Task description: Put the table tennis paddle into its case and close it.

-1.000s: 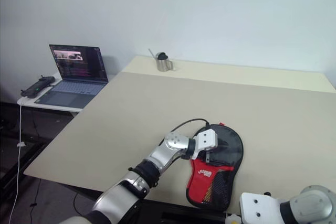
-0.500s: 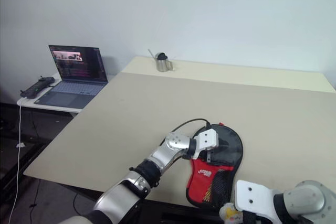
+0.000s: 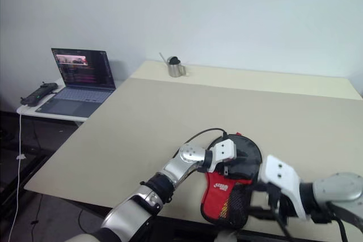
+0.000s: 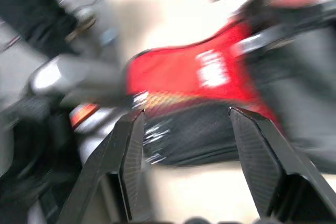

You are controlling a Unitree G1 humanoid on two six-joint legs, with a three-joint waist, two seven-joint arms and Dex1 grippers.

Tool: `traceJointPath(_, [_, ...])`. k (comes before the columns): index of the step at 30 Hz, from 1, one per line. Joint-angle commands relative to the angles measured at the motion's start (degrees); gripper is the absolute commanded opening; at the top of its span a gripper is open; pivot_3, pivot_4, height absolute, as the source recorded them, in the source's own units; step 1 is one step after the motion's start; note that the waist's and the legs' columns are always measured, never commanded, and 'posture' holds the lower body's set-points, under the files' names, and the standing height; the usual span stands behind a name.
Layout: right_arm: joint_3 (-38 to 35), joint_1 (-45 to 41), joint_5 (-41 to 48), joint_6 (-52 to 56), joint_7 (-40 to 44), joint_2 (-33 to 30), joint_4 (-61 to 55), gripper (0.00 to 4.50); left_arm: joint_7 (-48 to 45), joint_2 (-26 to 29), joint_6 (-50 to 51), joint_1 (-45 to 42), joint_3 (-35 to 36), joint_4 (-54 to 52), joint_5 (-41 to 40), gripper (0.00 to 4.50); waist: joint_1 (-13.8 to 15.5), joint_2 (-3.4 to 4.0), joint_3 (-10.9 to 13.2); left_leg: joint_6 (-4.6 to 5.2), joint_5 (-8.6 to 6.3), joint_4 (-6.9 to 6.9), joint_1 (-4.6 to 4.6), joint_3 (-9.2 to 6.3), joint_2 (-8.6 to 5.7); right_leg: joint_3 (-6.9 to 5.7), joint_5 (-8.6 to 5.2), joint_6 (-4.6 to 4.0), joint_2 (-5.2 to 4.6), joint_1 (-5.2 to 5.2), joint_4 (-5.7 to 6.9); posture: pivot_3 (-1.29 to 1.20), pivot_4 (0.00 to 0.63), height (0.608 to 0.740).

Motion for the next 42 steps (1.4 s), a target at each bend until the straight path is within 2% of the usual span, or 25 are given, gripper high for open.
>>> traceJointPath(1, [2.1, -4.7, -5.6, -6.2, -3.6, 3.6, 7.2, 2.79, -0.6, 2.8, 2.6, 3.3, 1.3, -4.4, -0.6, 3.65, -0.1, -0.02, 0.0, 0.0, 0.0, -0.03, -0.02, 0.0, 0.0, 0.01, 0.0, -0.01, 0.0, -0.05, 0.01, 0.0, 0.15, 0.74])
traceJointPath(4, [4.0, -7.4, -11.2, -13.7, -4.8, 7.0, 12.7, 2.79, -2.1, 6.7, 6.4, 6.9, 3.8, -14.2, -3.7, 3.65, -0.9, -0.04, 0.1, 0.0, 0.0, -0.15, -0.1, 0.14, 0.01, 0.18, 0.15, -0.27, 0.02, -0.34, 0.14, 0.0, 0.15, 0.74])
traceJointPath(11, [10.2, -12.0, -16.8, -26.2, 2.5, 11.2, 24.8, 2.79, -1.7, 16.8, 21.0, 16.7, 11.9, -40.1, -13.0, 3.65, -1.9, 0.13, 0.3, -0.03, 0.04, -0.68, -0.05, 0.19, 0.04, 0.22, 0.04, -0.49, 0.18, -0.66, 0.4, 0.0, 0.15, 0.74])
traceJointPath(15, [11.8, -15.4, -18.7, -30.4, 5.7, 13.1, 31.5, 2.79, 0.1, 21.1, 28.2, 20.6, 15.8, -48.7, -16.9, 3.65, -1.8, 0.26, 0.4, -0.04, 0.05, -0.66, -0.03, 0.18, 0.04, 0.21, 0.03, -0.52, 0.17, -0.64, 0.44, 0.0, 0.15, 0.74])
traceJointPath(19, [13.2, -22.1, -21.4, -35.8, 8.0, 15.9, 42.5, 2.79, 2.9, 26.6, 32.3, 26.8, 23.7, -56.3, -20.6, 3.65, -2.0, 0.28, 0.5, -0.03, 0.06, -0.64, 0.02, 0.2, 0.03, 0.22, 0.03, -0.52, 0.14, -0.62, 0.44, 0.0, 0.15, 0.74])
traceJointPath(22, [14.0, -27.2, -24.4, -41.2, 9.8, 17.3, 52.6, 2.79, 6.7, 28.8, 34.7, 31.2, 27.7, -61.5, -21.9, 3.65, -2.4, 0.27, 0.8, -0.04, 0.07, -0.68, 0.04, 0.21, 0.06, 0.25, 0.03, -0.54, 0.06, -0.65, 0.45, 0.0, 0.15, 0.74])
traceJointPath(29, [14.3, -34.5, -28.6, -47.6, 13.6, 17.4, 68.1, 2.79, 14.2, 30.2, 35.3, 36.3, 30.9, -66.9, -20.6, 3.65, -1.7, 0.22, 1.1, -0.05, 0.07, -0.69, 0.01, 0.26, 0.02, 0.27, 0.02, -0.58, 0.03, -0.64, 0.43, 0.0, 0.15, 0.74])
traceJointPath(32, [13.5, -37.2, -29.9, -49.9, 14.8, 16.4, 74.2, 2.79, 16.2, 30.2, 35.3, 35.5, 29.4, -66.7, -19.7, 3.65, -1.6, 0.24, 1.1, -0.06, 0.08, -0.69, 0.02, 0.26, 0.02, 0.27, 0.03, -0.58, 0.01, -0.65, 0.45, 0.0, 0.15, 0.74])
traceJointPath(37, [13.0, -36.8, -30.6, -50.3, 16.3, 14.8, 74.8, 2.79, 14.2, 31.6, 32.0, 33.7, 25.6, -62.3, -18.3, 3.65, -1.7, 0.28, 1.1, -0.07, 0.08, -0.71, 0.02, 0.27, 0.03, 0.27, 0.02, -0.6, 0.02, -0.67, 0.44, 0.0, 0.15, 0.74])
traceJointPath(42, [11.8, -32.1, -29.6, -46.1, 16.1, 12.9, 67.5, 2.79, 13.5, 30.6, 29.4, 32.3, 23.4, -58.1, -18.3, 3.65, -1.6, 0.29, 1.1, -0.07, 0.08, -0.72, 0.0, 0.28, 0.02, 0.27, 0.02, -0.6, 0.01, -0.67, 0.44, 0.0, 0.15, 0.74])
